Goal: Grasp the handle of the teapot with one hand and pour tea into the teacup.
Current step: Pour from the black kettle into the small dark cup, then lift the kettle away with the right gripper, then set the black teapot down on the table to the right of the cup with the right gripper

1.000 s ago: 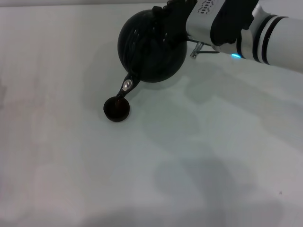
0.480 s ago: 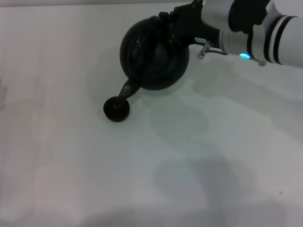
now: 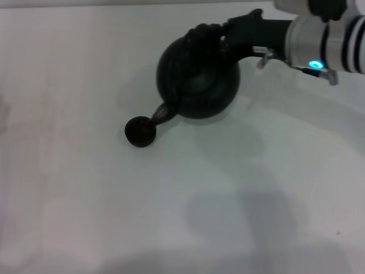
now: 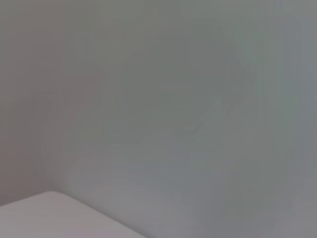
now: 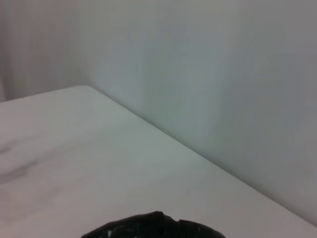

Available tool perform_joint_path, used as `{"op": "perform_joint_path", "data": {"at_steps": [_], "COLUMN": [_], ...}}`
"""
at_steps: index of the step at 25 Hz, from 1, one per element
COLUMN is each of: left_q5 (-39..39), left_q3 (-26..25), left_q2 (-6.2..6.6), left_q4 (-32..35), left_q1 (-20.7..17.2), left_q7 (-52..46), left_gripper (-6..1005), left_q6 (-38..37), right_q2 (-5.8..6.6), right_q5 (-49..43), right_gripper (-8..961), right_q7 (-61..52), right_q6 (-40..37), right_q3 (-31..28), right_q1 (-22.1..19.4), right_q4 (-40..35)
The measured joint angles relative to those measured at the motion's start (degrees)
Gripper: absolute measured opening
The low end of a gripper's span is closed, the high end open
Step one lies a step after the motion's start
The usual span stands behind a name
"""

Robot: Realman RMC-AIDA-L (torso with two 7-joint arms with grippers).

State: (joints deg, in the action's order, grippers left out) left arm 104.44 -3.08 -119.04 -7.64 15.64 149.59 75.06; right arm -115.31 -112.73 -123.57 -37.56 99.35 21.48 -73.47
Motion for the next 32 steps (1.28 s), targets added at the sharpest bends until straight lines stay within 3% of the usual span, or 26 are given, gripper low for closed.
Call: {"op": "perform_joint_path", "data": {"at_steps": [19, 32], "left_q5": [-2.3, -2.2], "left_q3": [0.0, 0.0], "left_q2": [-0.05, 0.06], "left_q4": [0.0, 0.0], "left_q1": [0.1, 0.8], "left_q7": [0.0, 0.0], "left_gripper": [861, 862], "left_q6": [0.1, 0.1], "right_q2": [0.00, 0.15], "right_q5": [0.5, 3.8], "right_gripper": [202, 208], "right_q7": [-2.8, -2.6], "right_q6": [-22.6, -23.9], "right_q3": [-25.5, -28.7], "right_q1": [-1.9, -2.2], "right_q4": [6.9, 13.7]}}
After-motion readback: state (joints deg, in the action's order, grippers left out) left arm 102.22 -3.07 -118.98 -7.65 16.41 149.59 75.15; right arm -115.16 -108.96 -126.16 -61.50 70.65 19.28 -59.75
